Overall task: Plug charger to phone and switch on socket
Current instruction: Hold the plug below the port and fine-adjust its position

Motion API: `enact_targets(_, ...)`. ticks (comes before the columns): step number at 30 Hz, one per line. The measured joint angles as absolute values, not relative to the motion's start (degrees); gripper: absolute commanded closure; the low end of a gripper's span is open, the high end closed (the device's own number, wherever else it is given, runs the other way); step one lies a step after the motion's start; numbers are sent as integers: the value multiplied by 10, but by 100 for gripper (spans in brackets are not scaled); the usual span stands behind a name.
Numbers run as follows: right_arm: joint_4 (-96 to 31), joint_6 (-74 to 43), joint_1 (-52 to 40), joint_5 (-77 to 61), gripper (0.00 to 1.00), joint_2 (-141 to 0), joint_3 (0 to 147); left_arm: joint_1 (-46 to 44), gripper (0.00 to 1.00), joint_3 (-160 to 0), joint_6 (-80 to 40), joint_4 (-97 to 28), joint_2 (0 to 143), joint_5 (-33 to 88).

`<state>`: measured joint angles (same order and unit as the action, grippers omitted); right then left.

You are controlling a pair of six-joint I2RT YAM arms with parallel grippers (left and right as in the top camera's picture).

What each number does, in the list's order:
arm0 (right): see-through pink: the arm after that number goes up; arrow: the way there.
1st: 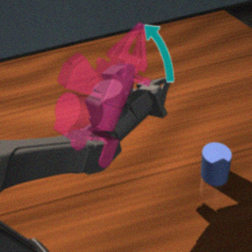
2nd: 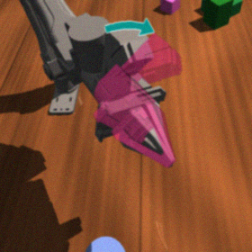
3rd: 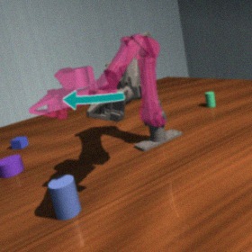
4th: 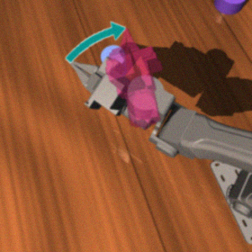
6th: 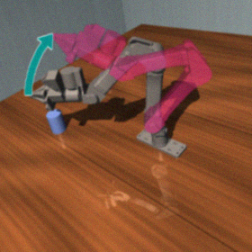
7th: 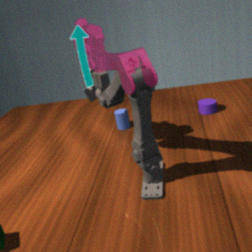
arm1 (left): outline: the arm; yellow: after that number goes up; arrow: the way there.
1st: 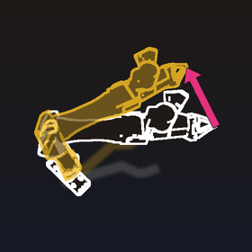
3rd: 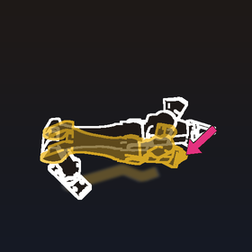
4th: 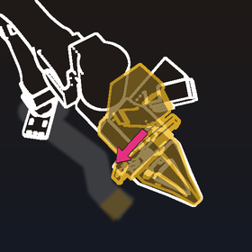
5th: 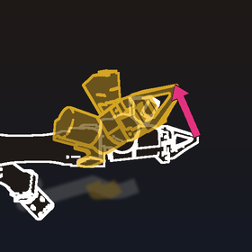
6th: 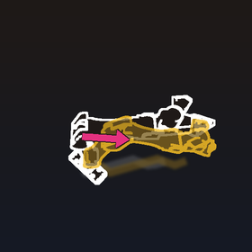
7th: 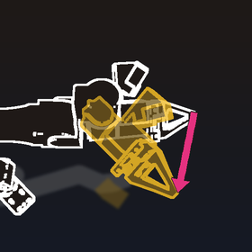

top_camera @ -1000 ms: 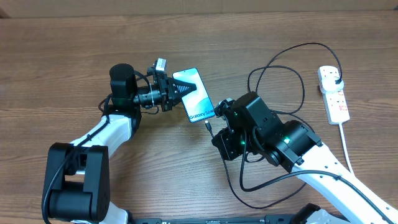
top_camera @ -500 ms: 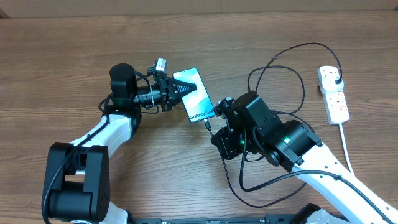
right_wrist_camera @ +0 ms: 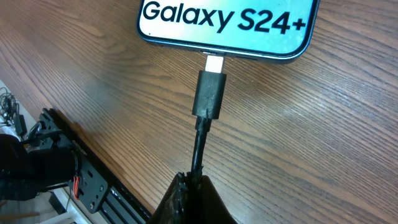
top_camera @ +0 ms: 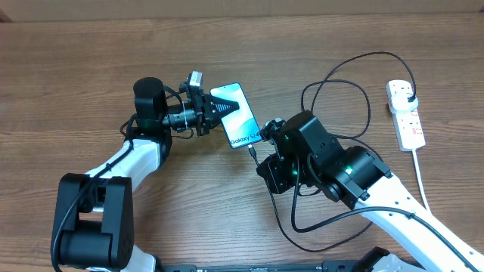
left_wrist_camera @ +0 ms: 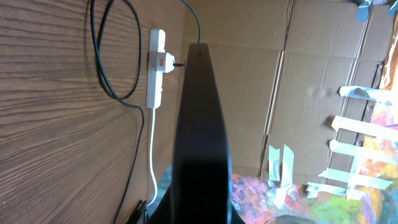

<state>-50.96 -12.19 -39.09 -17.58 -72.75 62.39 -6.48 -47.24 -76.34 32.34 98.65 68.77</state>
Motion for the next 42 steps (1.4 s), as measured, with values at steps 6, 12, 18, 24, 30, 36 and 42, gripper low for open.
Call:
enact_targets(6, -509, -122, -391, -176, 96, -728, 624, -68, 96, -472, -763, 323, 987, 687)
enact_targets(12, -505, -122, -391, -176, 96, -728, 624, -68, 96, -472, -763, 324, 987, 687)
enact_targets(18, -505, -122, -391, -176, 96, -728, 624, -68, 96, -472, -761, 324, 987, 687)
enact_targets(24, -505, -122, -391, -176, 96, -728, 624, -68, 96, -472, -761, 324, 987, 686)
enact_targets(30, -505, -121, -391, -176, 96, -728, 624, -68, 96, -472, -761, 324, 987, 685)
enact_targets(36, -505, -122, -391, -176, 96, -728, 624, -68, 96, -472, -761, 324, 987, 685)
enact_targets(42, -502, -122, -391, -178, 96, -728, 624, -68, 96, -472, -761, 323, 987, 682)
